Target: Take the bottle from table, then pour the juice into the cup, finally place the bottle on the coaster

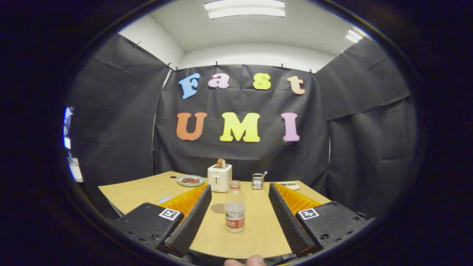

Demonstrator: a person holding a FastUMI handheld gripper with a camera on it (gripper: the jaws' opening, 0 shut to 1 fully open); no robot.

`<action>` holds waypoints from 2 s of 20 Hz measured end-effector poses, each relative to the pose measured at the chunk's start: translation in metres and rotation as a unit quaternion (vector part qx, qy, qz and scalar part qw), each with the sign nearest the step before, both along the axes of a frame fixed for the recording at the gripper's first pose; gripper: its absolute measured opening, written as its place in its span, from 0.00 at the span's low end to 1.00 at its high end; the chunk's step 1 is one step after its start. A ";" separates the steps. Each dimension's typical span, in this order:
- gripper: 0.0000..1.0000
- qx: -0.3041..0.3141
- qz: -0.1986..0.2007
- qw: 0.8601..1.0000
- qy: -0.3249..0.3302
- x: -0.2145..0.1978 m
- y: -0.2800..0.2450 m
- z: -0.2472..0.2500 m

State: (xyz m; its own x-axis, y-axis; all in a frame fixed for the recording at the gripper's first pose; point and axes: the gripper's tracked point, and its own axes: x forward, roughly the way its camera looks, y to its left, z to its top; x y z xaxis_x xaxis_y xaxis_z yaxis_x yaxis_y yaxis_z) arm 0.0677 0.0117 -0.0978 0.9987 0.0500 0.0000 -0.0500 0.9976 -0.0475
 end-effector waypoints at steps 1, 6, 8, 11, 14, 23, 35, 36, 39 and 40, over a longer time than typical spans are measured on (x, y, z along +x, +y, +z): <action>1.00 0.000 0.001 1.000 0.001 0.005 -0.001 -0.003; 1.00 0.001 0.005 1.000 0.023 0.037 0.004 -0.039; 1.00 0.009 0.004 0.999 0.038 0.054 0.002 -0.059; 1.00 0.025 0.002 0.998 0.060 0.081 0.001 -0.086; 1.00 0.023 -0.003 0.996 0.088 0.110 0.000 -0.118; 1.00 0.045 0.004 0.989 0.142 0.154 0.008 -0.168; 0.79 0.026 -0.011 0.987 0.157 0.166 0.000 -0.166; 0.77 0.020 -0.003 0.988 0.154 0.167 0.001 -0.158; 0.75 -0.040 0.018 0.988 0.148 0.173 0.009 -0.137; 0.75 -0.077 0.023 0.986 0.144 0.175 0.012 -0.130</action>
State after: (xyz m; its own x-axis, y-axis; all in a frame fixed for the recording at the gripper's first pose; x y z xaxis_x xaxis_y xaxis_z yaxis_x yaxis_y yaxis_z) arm 0.2423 0.0233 -0.2282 0.9531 0.0719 -0.2941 -0.1277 0.9762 -0.1751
